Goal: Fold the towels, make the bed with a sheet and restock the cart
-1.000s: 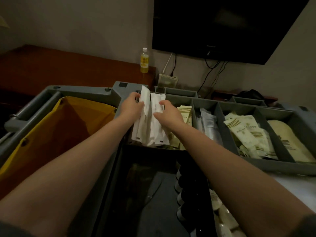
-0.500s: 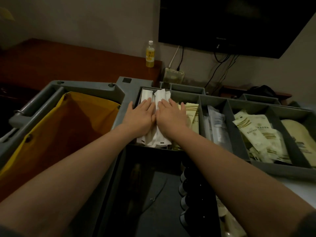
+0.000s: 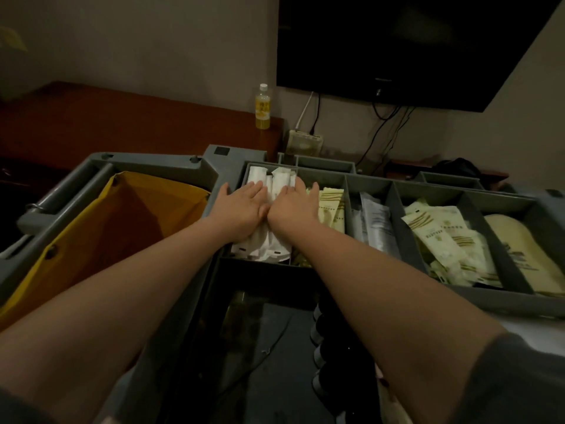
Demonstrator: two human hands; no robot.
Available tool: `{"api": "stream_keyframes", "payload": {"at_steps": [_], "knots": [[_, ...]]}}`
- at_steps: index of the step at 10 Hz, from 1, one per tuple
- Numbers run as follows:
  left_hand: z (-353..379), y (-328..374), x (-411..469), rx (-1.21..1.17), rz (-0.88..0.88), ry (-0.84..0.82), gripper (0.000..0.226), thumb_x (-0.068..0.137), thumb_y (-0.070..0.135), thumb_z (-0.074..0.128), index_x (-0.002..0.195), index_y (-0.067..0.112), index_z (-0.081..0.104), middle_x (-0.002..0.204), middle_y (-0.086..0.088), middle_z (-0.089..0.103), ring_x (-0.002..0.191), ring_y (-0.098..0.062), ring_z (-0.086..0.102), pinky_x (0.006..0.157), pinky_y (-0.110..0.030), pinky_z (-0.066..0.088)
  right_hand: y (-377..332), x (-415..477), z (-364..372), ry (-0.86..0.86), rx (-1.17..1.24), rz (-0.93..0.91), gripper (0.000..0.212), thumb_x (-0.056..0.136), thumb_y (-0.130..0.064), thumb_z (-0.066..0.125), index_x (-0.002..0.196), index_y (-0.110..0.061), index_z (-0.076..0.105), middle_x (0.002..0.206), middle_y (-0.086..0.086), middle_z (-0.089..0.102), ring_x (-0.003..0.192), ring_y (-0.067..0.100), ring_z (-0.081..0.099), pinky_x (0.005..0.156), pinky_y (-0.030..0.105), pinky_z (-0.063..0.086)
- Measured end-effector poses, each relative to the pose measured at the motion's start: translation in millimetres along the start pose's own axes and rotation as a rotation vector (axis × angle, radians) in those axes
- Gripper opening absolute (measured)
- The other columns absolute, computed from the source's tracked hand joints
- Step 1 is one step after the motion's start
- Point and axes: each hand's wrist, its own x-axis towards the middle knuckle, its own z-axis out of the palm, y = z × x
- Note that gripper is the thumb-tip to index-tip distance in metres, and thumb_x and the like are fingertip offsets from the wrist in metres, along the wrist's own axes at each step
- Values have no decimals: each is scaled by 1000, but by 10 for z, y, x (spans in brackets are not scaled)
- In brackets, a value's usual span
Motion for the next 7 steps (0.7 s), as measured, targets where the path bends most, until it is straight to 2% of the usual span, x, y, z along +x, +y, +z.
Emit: {"api": "stream_keyframes", "payload": {"at_steps": [1, 2, 3, 4, 5, 6, 7], "knots": [[-30, -61, -120, 18, 38, -9, 55, 102, 43, 14, 152, 21, 11, 160, 2, 5, 146, -14, 3, 115, -53, 2, 34, -13, 94, -13, 106, 7, 61, 99, -34, 33, 152, -10, 11, 160, 9, 1, 147, 26, -7, 115, 53, -3], [-145, -152, -220, 60, 109, -122, 61, 99, 52, 17, 151, 25, 2, 160, 4, -4, 146, -14, -5, 114, -56, -1, 76, -65, 198, 153, 260, -70, 58, 103, -36, 22, 153, -14, 1, 161, 1, -4, 147, 18, -7, 116, 49, -2], [-252, -186, -228, 126, 134, -253, 73, 94, 61, 26, 151, 26, -3, 159, 5, -9, 146, -15, -9, 112, -58, -2, 120, -151, 301, 154, 257, -156, 54, 103, -35, 19, 153, -21, 4, 161, -5, 1, 147, 17, -4, 116, 49, 1], [-212, -174, -207, 154, 126, -317, 82, 90, 66, 33, 151, 27, -4, 159, 6, -10, 146, -17, -11, 114, -58, 1, 126, -195, 354, 43, 271, -113, 53, 103, -39, 18, 153, -26, 6, 160, -9, 2, 147, 19, -3, 115, 53, 1], [-232, -125, -193, 165, 113, -292, 82, 89, 64, 40, 151, 26, 4, 160, 6, -1, 146, -18, -6, 113, -61, 3, 121, -189, 297, 27, 236, -119, 54, 102, -40, 20, 153, -25, 8, 160, -7, 4, 147, 21, -2, 115, 54, -1], [-281, -61, -205, 94, 99, -238, 65, 86, 59, 51, 141, 28, 35, 150, 5, 32, 145, -22, 10, 109, -64, 10, 165, -165, 132, -85, 254, -126, 52, 99, -36, 27, 149, -22, 26, 158, 1, 21, 145, 24, 13, 115, 52, 12], [-342, -5, -277, 24, 24, -144, 51, 91, 54, 47, 138, 34, 42, 140, 3, 46, 139, -22, 26, 108, -57, 20, 268, -277, 26, -43, 358, -74, 37, 96, -34, 33, 117, -19, 60, 127, 8, 57, 112, 26, 51, 97, 42, 42]]}}
